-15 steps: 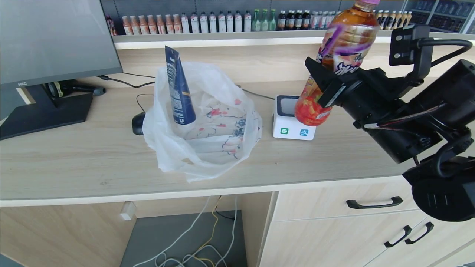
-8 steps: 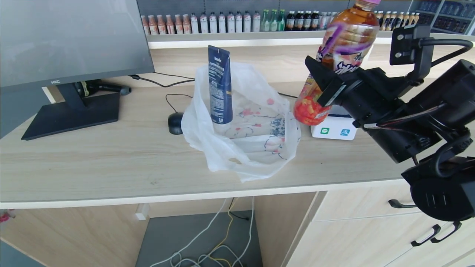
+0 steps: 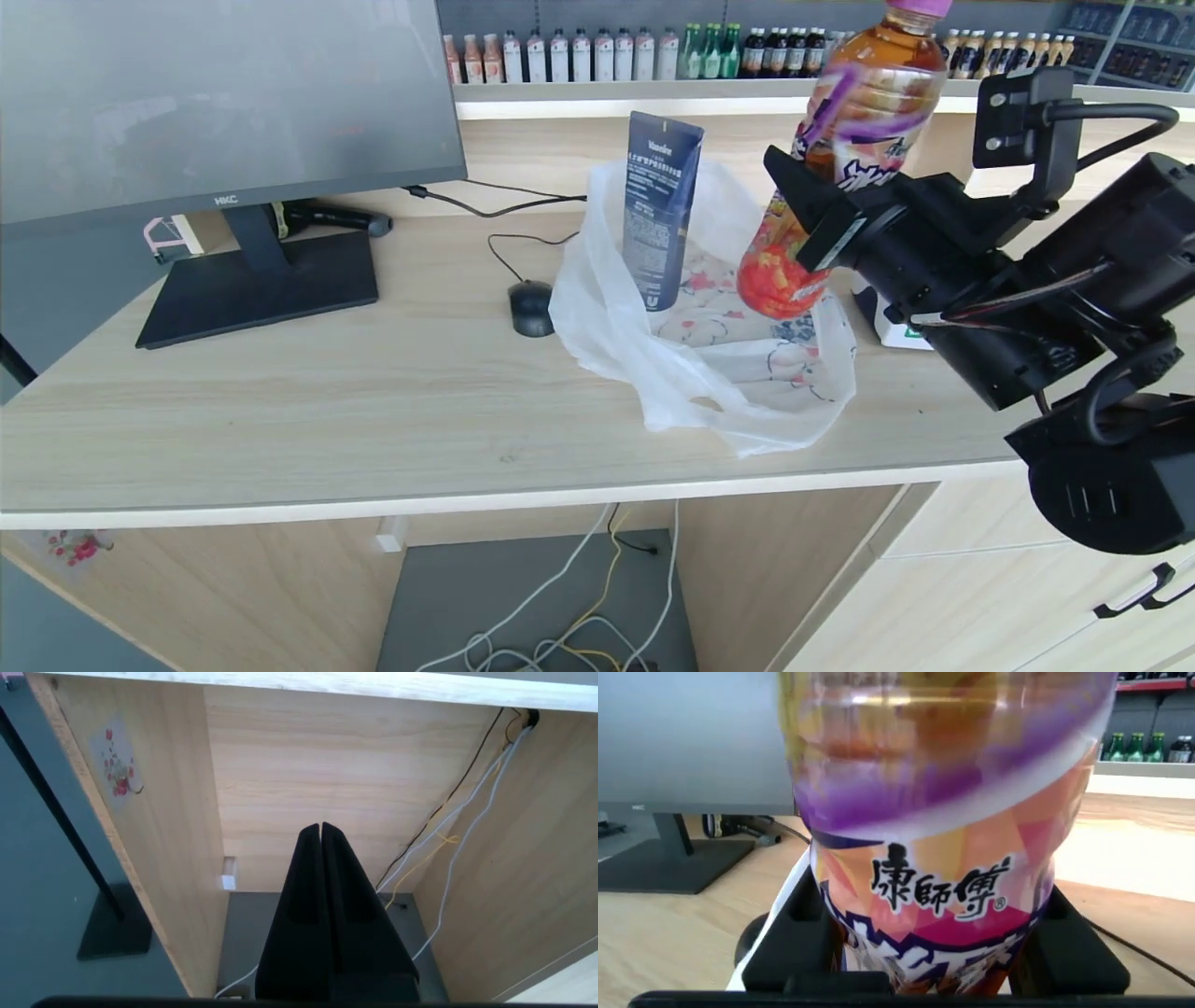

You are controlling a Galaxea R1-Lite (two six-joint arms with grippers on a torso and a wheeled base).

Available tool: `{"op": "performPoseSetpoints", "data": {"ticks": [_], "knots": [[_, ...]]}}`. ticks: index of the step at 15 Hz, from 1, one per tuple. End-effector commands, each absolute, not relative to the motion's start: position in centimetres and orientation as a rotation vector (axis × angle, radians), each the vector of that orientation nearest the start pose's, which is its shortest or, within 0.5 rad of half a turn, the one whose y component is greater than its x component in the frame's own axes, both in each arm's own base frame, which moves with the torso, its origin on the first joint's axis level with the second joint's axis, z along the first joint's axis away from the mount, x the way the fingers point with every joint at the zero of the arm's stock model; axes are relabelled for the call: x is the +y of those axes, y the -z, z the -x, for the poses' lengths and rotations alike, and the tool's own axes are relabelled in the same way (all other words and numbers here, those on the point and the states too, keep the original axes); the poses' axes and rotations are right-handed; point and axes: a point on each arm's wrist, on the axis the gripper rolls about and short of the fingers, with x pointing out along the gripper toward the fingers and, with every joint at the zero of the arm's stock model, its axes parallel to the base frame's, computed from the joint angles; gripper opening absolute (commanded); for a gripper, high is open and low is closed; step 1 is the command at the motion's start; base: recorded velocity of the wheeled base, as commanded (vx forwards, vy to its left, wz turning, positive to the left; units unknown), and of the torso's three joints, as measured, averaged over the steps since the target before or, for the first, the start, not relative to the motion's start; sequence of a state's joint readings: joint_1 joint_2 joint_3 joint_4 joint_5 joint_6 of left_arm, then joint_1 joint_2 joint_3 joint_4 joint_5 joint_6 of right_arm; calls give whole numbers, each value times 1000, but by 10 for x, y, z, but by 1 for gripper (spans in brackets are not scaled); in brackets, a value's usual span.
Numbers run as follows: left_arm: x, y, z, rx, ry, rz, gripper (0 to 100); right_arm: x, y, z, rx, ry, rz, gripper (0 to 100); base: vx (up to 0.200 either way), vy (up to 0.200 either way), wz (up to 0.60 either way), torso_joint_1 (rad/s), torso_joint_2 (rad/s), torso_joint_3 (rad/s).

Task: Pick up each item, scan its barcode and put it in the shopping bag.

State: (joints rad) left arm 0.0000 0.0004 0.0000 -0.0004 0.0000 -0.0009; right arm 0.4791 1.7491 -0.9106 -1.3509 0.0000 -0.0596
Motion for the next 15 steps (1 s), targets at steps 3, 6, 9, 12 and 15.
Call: {"op": "performPoseSetpoints", "data": {"ticks": [3, 6, 9, 12, 15], "knots": [[0, -75, 23, 0, 0, 2, 0, 148, -261, -292, -507, -441, -60, 0, 0, 0, 0, 0, 0, 0], [0, -75, 23, 0, 0, 2, 0, 151, -255, -306, -496, -432, -52, 0, 0, 0, 0, 0, 0, 0], [0, -75, 23, 0, 0, 2, 0, 155, -241, -339, -482, -403, -42, 0, 0, 0, 0, 0, 0, 0], [0, -75, 23, 0, 0, 2, 0, 160, -238, -353, -491, -398, -44, 0, 0, 0, 0, 0, 0, 0], [0, -75, 23, 0, 0, 2, 0, 163, -229, -359, -470, -400, -41, 0, 0, 0, 0, 0, 0, 0]]}}
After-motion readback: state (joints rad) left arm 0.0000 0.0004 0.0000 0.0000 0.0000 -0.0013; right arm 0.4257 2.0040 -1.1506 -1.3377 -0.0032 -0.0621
